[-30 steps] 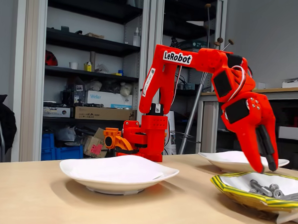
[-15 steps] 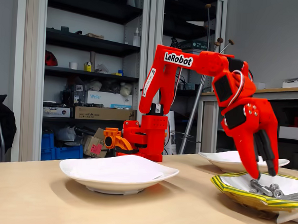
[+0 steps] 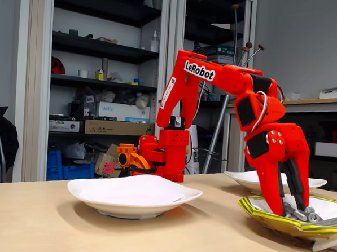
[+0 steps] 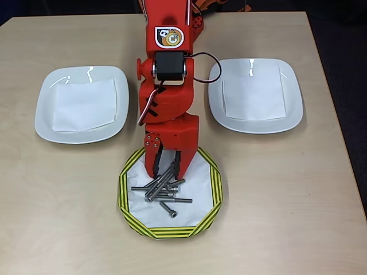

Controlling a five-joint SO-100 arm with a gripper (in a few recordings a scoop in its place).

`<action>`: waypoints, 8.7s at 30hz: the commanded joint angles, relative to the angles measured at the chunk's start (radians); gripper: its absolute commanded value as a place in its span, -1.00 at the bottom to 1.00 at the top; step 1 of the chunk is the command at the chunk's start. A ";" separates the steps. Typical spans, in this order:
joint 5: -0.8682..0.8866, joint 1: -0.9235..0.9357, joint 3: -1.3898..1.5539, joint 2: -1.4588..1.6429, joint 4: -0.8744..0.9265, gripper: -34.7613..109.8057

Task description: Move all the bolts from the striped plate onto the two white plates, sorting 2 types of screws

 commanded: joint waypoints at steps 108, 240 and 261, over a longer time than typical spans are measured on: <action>-0.187 -0.017 -0.420 -0.137 0.184 -0.52; -0.485 0.074 -0.460 -0.067 0.367 -0.52; -0.939 0.482 -0.209 0.230 0.653 -0.52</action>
